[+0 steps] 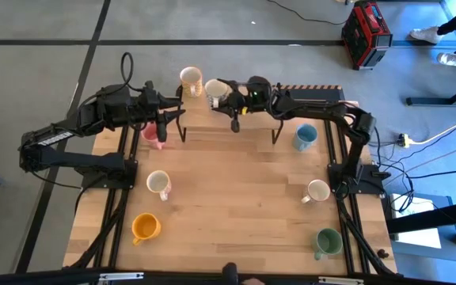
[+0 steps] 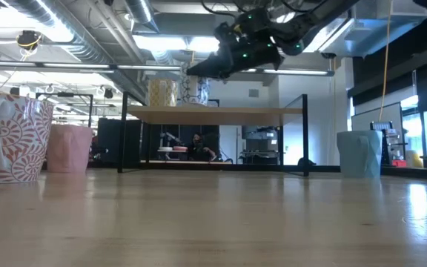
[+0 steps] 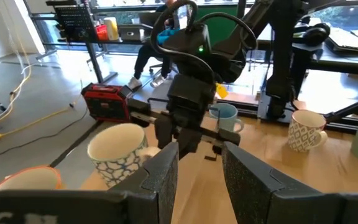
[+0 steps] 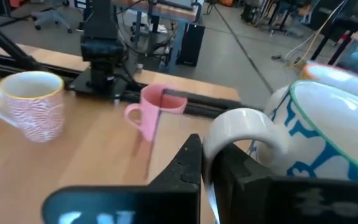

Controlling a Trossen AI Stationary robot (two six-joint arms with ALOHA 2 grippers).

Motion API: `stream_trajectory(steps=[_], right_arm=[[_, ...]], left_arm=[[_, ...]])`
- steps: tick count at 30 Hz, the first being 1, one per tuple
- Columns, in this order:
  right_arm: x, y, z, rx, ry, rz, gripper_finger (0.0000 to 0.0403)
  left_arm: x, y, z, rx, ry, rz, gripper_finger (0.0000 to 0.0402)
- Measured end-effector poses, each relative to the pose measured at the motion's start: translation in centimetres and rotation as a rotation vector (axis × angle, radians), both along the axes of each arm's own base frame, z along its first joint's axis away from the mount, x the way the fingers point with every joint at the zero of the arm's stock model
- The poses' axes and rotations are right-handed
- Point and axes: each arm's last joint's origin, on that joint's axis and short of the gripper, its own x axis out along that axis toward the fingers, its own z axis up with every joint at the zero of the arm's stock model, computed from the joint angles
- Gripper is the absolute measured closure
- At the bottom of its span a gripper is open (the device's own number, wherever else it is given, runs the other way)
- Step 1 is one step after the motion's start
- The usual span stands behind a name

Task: Place coffee mugs
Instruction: Put the blue pattern mug on the shelf

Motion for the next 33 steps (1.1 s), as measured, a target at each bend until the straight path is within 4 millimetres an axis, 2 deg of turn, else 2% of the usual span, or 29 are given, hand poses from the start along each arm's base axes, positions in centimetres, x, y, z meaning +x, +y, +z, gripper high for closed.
stream_trajectory(steps=[5,11,15,18,33], right_arm=[[0.4,-1.7,-0.1,-0.030,0.003,-0.020,0.0402],[-0.5,-3.6,-0.3,-0.048,-0.009,-0.031,0.0402],[-0.5,-4.7,-1.4,-0.026,-0.011,-0.008,0.0402],[-0.2,-4.9,-2.2,-0.031,-0.017,-0.004,0.0402],[0.4,-5.7,-2.3,-0.066,-0.057,-0.039,0.0402]], left_arm=[[0.0,0.0,0.0,0.002,0.000,0.002,0.0282],[0.0,0.0,0.0,0.005,0.001,0.002,0.0282],[0.0,0.0,0.0,0.006,0.001,0.001,0.0282],[0.0,0.0,0.0,0.007,0.001,0.001,0.0282],[0.0,0.0,0.0,0.007,0.001,0.001,0.0282]])
